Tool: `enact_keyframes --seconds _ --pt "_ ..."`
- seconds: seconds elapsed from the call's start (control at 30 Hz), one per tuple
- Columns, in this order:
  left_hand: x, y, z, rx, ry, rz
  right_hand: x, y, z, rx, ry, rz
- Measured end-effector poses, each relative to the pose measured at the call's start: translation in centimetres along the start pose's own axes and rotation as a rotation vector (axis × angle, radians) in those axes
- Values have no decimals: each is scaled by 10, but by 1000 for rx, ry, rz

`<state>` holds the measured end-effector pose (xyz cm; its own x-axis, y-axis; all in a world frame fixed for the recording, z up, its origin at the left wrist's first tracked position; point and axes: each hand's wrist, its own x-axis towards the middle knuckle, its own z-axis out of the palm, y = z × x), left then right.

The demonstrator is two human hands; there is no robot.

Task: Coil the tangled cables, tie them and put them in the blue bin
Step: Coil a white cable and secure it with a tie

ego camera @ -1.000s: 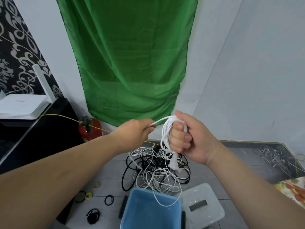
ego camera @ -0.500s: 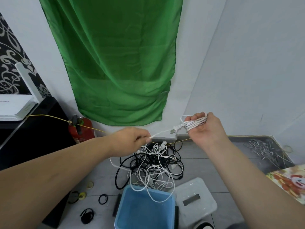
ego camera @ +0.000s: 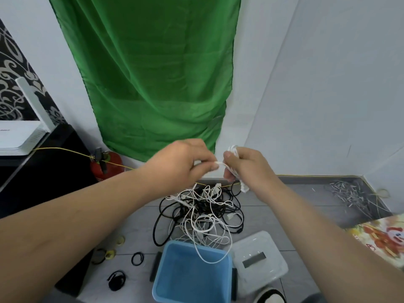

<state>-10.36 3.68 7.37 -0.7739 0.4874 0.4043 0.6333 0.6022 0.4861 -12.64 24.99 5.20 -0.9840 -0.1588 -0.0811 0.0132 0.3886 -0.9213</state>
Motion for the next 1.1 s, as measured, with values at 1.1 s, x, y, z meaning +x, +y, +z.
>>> enact_keyframes --seconds 1.1 --pt "-18 -2 26 106 -596 -320 16 -12 9 763 287 196"
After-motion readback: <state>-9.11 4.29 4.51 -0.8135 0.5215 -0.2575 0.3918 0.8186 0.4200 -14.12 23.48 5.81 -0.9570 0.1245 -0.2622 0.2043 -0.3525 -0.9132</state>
